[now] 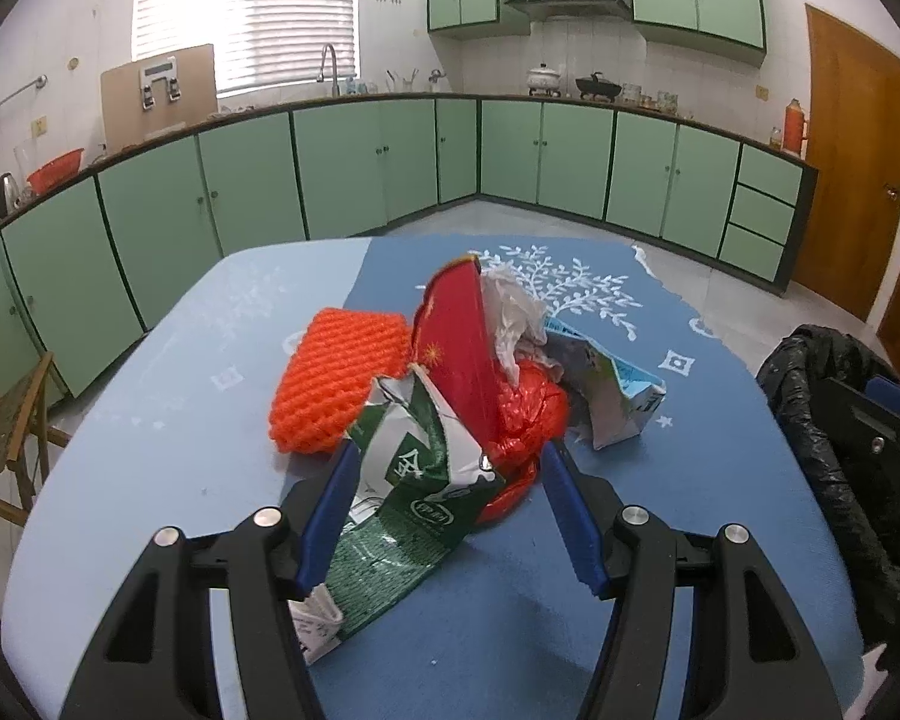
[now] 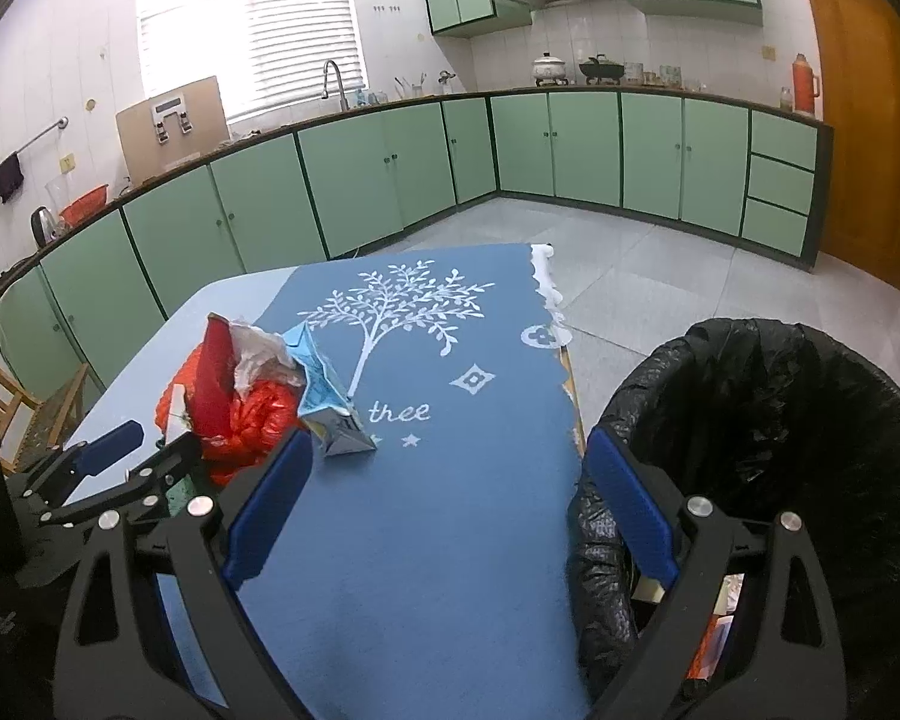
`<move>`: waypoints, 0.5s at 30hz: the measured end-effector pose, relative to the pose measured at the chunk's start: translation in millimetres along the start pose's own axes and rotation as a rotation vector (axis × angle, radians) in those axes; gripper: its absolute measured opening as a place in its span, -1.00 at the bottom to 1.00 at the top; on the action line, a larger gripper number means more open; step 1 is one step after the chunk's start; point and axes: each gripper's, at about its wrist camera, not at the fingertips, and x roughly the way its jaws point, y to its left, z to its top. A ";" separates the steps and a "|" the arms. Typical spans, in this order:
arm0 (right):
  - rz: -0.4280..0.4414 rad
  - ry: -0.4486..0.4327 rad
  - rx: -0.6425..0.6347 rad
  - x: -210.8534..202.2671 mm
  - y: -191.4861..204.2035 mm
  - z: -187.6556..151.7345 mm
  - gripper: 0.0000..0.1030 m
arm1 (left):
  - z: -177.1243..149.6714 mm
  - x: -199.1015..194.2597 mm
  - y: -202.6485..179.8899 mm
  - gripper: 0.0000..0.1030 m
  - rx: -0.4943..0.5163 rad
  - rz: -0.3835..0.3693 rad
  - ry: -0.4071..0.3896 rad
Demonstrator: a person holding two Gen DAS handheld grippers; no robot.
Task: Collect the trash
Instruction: 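Grasp the green-and-white plastic bag with the left tool while the right tool grasps the light blue carton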
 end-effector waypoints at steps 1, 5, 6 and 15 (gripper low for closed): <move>0.000 0.003 0.001 1.5 -0.8 -0.3 0.76 | -0.2 3.0 -0.4 0.20 0.000 0.003 0.006; 0.004 0.012 0.001 7.5 -0.8 -0.1 0.76 | -0.1 11.8 -1.5 0.20 -0.003 0.018 0.020; 0.006 0.013 -0.001 8.4 -0.2 0.3 0.76 | -0.1 13.2 0.1 0.20 -0.011 0.019 0.025; 0.050 0.020 -0.027 20.4 16.5 3.7 0.76 | -0.7 4.9 32.1 0.02 -0.078 0.030 0.007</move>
